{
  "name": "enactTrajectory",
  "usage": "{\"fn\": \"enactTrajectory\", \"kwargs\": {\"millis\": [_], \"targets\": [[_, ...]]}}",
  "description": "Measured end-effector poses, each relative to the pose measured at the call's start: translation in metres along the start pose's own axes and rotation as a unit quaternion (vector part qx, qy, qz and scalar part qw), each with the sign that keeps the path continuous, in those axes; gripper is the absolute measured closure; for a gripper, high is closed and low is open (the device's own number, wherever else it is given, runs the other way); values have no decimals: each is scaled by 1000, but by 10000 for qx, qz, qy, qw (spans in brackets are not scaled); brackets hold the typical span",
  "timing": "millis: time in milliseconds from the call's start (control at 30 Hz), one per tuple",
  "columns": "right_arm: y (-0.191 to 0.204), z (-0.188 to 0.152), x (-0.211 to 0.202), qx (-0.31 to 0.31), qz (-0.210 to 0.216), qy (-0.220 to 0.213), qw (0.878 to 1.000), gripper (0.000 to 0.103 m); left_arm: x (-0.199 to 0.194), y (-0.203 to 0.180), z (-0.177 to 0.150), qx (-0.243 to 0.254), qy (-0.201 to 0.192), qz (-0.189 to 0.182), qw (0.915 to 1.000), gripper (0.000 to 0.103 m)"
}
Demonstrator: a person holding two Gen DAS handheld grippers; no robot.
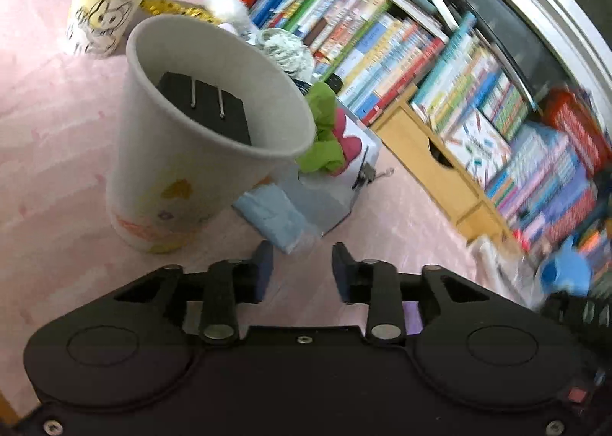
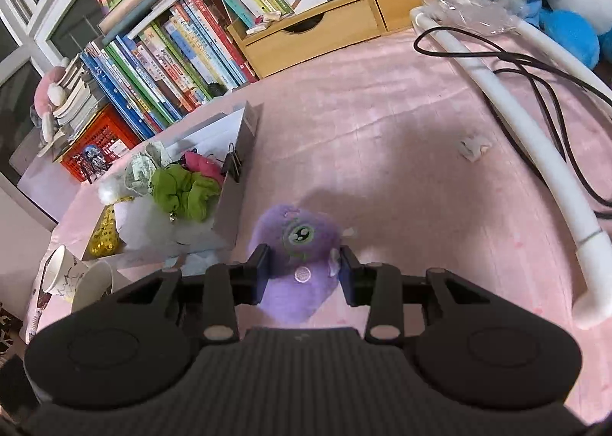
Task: Organize soft objects
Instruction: 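Hold the purple plush in the right tool while the left tool moves toward the blue packet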
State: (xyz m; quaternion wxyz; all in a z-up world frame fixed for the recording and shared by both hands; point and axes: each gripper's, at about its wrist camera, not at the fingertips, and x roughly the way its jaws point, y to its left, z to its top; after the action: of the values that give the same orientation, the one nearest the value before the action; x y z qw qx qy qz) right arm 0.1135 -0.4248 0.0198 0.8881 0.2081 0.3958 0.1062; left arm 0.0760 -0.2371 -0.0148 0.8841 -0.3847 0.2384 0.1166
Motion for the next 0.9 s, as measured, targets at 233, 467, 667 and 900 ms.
{"fn": "enactTrajectory", "kwargs": {"millis": [233, 467, 667, 900], "targets": [[-5, -3, -3, 38, -105, 47, 9999, 60, 15, -9, 6, -504, -122, 501, 9974, 81], [-9, 0, -8, 36, -159, -12, 9999, 60, 24, 0, 5, -142, 25, 351, 9993, 103], [-1, -2, 6, -63, -139, 123, 9998, 59, 14, 2, 2, 340, 132, 129, 9993, 103], [11, 5, 18, -114, 3, 223, 9997, 59, -6, -2, -7, 1379, 221, -97, 9902, 97]]}}
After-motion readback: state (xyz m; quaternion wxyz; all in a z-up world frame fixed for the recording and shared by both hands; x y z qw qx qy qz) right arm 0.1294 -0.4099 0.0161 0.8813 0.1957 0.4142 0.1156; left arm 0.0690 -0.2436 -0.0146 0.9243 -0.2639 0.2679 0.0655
